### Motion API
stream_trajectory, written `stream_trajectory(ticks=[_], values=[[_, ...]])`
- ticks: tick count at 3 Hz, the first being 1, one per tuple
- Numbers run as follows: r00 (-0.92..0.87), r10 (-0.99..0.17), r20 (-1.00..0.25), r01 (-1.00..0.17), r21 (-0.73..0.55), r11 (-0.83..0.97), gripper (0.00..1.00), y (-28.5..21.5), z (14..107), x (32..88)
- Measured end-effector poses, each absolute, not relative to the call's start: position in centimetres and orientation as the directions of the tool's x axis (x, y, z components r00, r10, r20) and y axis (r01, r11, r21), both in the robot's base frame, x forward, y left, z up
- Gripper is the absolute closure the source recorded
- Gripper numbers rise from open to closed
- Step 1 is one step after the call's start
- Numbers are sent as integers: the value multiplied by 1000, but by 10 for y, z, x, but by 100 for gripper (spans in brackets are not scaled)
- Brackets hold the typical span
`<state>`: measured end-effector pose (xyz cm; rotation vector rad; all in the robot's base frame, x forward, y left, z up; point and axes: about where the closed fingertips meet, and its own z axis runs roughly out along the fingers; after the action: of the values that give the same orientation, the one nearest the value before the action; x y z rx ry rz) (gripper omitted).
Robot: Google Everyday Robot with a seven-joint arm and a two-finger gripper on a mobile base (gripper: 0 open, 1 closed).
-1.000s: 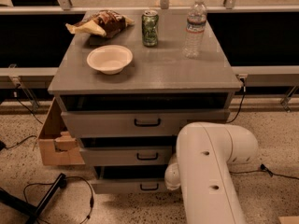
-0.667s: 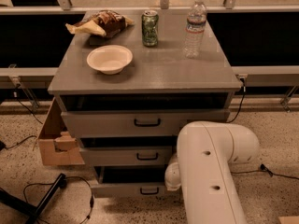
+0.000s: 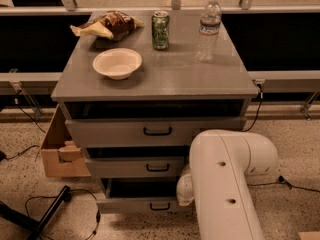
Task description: Open bottom drawer
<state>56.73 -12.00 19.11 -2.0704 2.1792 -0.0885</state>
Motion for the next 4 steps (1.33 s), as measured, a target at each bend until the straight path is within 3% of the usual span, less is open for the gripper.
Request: stream_trajectory(ticks=[1,2,4], values=[[-47,-997,-56,-990,-132,54,28,-120,189,566],[-47,-997,-56,-990,-130,54,5,-120,189,565],[-42,-997,-59,-992,-118,48,0,-120,186,558]])
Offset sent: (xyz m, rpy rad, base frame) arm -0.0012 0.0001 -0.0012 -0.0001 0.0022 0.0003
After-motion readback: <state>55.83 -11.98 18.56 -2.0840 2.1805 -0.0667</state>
